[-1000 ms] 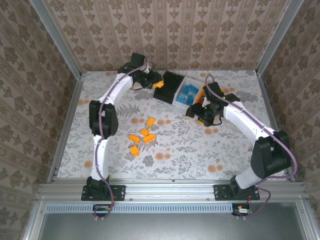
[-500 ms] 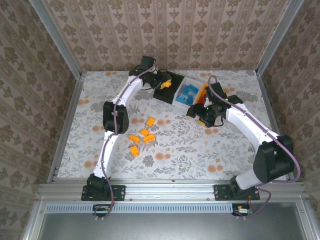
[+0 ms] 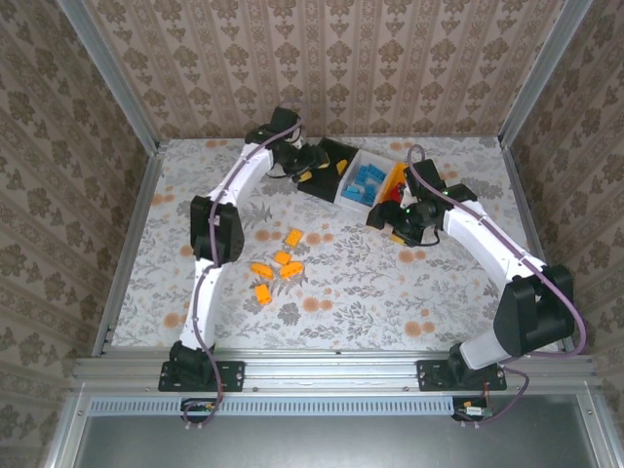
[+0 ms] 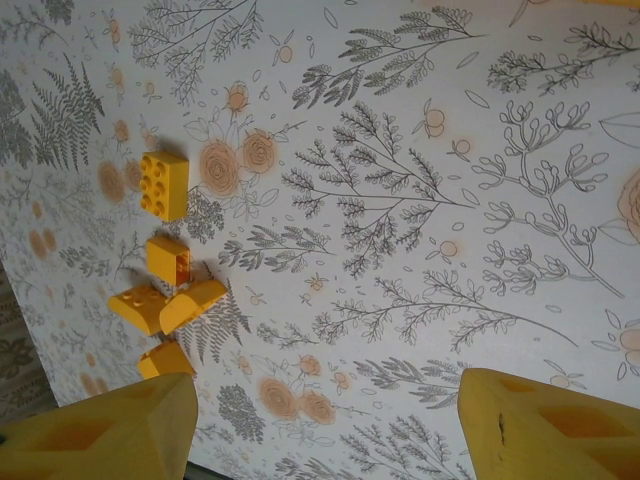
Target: Sort the legos into containers by color
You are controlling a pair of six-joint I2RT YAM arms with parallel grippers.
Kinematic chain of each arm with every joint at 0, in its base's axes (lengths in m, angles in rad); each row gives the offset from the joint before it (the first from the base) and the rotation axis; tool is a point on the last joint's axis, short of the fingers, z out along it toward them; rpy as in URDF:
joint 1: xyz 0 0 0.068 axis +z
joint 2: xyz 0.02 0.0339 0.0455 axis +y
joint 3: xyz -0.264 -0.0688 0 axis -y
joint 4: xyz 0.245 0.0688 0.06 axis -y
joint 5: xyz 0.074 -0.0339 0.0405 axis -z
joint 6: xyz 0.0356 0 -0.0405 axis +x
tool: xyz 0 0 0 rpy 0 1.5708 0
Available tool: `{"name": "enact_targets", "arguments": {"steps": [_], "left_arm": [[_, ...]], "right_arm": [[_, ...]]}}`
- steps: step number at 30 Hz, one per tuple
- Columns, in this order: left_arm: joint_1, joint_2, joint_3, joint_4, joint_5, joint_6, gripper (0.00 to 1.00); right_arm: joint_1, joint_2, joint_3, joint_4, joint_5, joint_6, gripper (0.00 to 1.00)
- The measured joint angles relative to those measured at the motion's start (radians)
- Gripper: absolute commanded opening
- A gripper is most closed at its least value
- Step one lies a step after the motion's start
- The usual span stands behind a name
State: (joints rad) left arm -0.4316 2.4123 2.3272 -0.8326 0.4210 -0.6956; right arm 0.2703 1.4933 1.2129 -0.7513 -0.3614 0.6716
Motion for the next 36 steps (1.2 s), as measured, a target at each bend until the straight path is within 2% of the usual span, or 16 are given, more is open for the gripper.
{"name": "enact_targets", "arguments": {"steps": [4,7,10,13,26,29,33,36], "left_arm": [[-0.033,-0.254,-0.303,-0.089,-0.118,0.224,0.63],[-0.075,-0.4,-0.512,-0.121,-0.178,0.341,0.63],[-0.11,-0.455,-0.665,-0.134,-0.222,0.424,0.64],[-0.124,-0.447,-0.744,-0.134,-0.259,0.477,0.7],[-0.131,-0.335,-0.733,-0.091,-0.292,0.555,0.69],[-0.131,-0.305,-0.713,-0.087,-0.295,0.569,0.65],[-0.131,-0.297,-0.711,-0.089,-0.307,0.588,0.51],[-0.131,-0.297,-0.711,-0.089,-0.314,0.595,0.45]], "right_arm": [[-0.002,0.019,0.0,-0.003,-0.014,-0.026,0.72],[-0.002,0.023,-0.006,-0.003,-0.03,-0.034,0.72],[-0.002,0.033,-0.014,0.002,-0.053,-0.034,0.71],[-0.002,0.048,-0.019,0.004,-0.069,-0.035,0.72],[-0.002,0.066,-0.029,0.006,-0.081,-0.037,0.72],[-0.002,0.066,-0.029,0.005,-0.081,-0.037,0.72],[-0.002,0.066,-0.029,0.005,-0.081,-0.037,0.72],[-0.002,0.066,-0.029,0.005,-0.08,-0.037,0.72]]}}
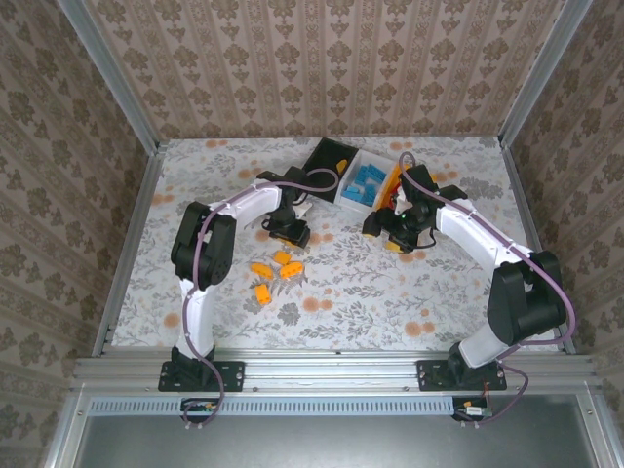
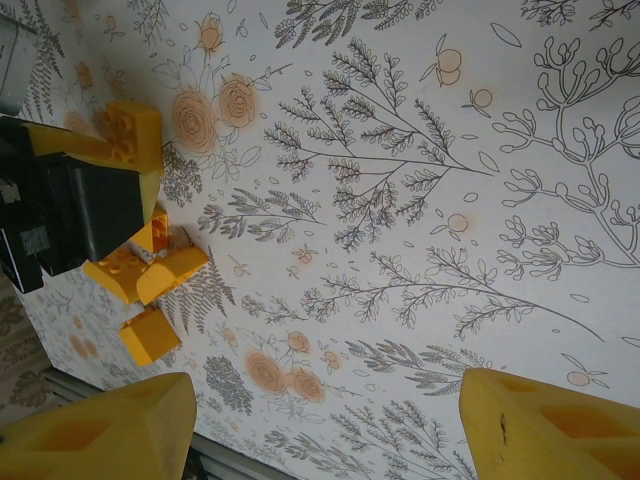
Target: Sort the legos into containers by color
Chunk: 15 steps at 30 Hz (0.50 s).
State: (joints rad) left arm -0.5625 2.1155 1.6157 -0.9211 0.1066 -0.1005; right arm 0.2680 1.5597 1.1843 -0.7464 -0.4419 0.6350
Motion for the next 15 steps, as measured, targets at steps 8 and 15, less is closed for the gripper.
{"name": "enact_targets", "arguments": {"steps": [8,15], "left_arm": [[0.0,0.0,0.0,-0.002,-0.003,0.0,0.38],[0.034,-0.001,0.028,-0.007,0.068,-0.064,0.38]], "right_arm": [[0.0,0.0,0.0,0.0,0.0,0.0,0.72],[-0.002,0.0,0.0,0.0,0.0,0.0,0.72]]}}
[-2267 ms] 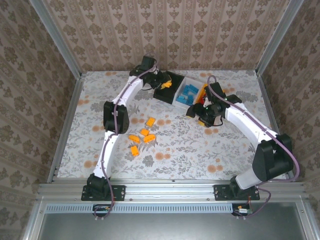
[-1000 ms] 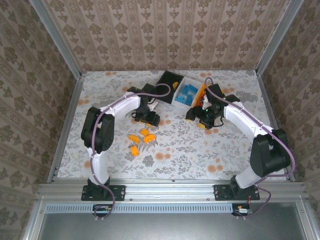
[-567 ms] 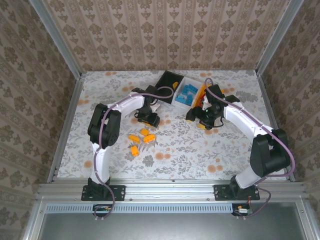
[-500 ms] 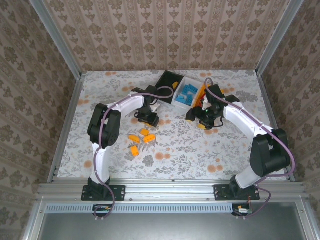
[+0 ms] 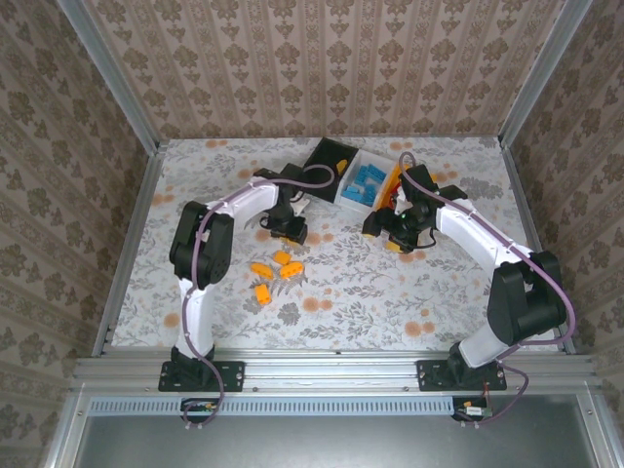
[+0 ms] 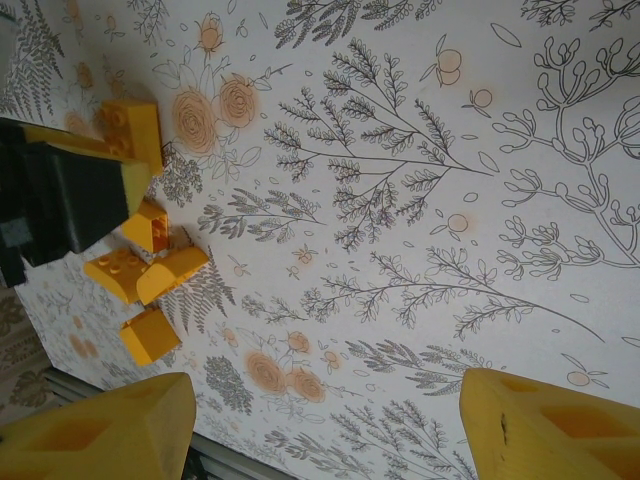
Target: Sort the legos into containers by color
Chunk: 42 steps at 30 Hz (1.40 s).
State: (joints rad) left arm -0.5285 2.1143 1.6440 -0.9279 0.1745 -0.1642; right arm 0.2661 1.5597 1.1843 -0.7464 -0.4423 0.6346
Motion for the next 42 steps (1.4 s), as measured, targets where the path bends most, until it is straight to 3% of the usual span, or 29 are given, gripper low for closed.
{"name": "enact_targets", "arguments": {"steps": [4,10,15,22,28,42], "left_arm": [[0.074,-0.023,0.053,0.071,0.135,-0.137,0.38],[0.19,-0.035,0.101,0.402,0.344,-0.532,0.38],[0.163,0.13,0.333,0.588,0.438,-0.808,0.39],[0.093,0.352,0.6,0.663,0.469,-1.065,0.39],[0.093,0.435,0.679,0.666,0.445,-1.183,0.42],[0.103,0.439,0.683,0.643,0.413,-1.217,0.53]], "right_arm": [[-0.009,-0.003,0.0,-0.001,0.0,0.0,0.72],[-0.027,-0.078,-0.051,0.002,0.006,0.001,0.72],[-0.042,-0.153,-0.101,0.003,0.022,0.015,0.72],[-0.071,-0.253,-0.16,0.003,0.039,0.027,0.73],[-0.097,-0.299,-0.202,-0.001,0.046,0.028,0.73],[-0.122,-0.329,-0.233,-0.004,0.046,0.043,0.73]]}}
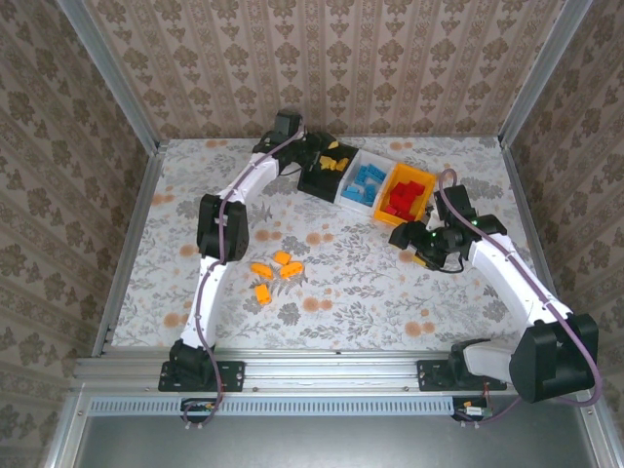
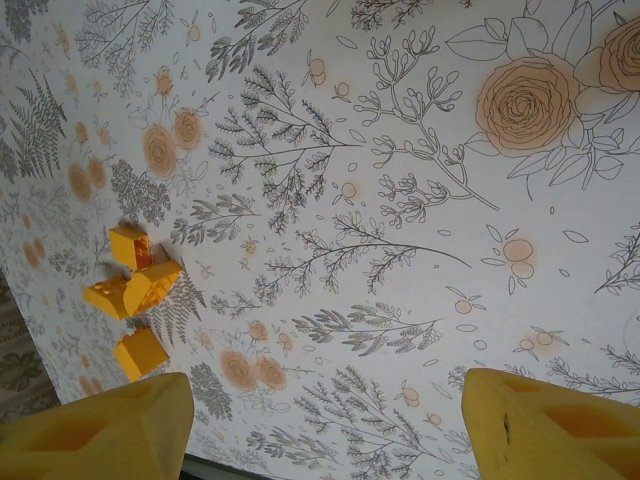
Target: Sort the legos into containers by color
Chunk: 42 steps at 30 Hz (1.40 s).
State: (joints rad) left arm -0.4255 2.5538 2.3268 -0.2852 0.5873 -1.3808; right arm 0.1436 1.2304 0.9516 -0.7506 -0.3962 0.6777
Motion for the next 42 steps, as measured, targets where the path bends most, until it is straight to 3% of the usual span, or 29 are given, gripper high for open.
{"name": "enact_targets", "arguments": {"steps": [6,9,20,25,29,35,42], "left_arm": [[0.002,-0.002,0.0,-0.037,0.004,0.043,0.57],[0.004,-0.024,-0.015,-0.121,0.005,0.143,0.6],[0.04,-0.444,-0.335,-0.53,-0.052,0.822,0.74],[-0.006,-0.584,-0.532,-0.648,-0.152,1.094,0.76],[-0.084,-0.58,-0.634,-0.716,-0.255,1.244,0.76],[-0.217,-0.558,-0.727,-0.755,-0.347,1.361,0.75],[-0.257,-0.559,-0.809,-0.758,-0.395,1.403,0.68]], "right_arm": [[0.0,0.009,0.0,0.008,-0.002,0.007,0.73],[0.0,0.035,0.0,0.02,-0.008,0.008,0.73],[0.0,0.188,0.056,0.052,-0.056,0.006,0.74],[0.0,0.278,0.133,0.055,-0.082,-0.014,0.74],[0.0,0.328,0.178,0.055,-0.103,-0.026,0.74],[0.0,0.357,0.198,0.055,-0.117,-0.028,0.74],[0.0,0.357,0.198,0.055,-0.129,-0.028,0.74]]}}
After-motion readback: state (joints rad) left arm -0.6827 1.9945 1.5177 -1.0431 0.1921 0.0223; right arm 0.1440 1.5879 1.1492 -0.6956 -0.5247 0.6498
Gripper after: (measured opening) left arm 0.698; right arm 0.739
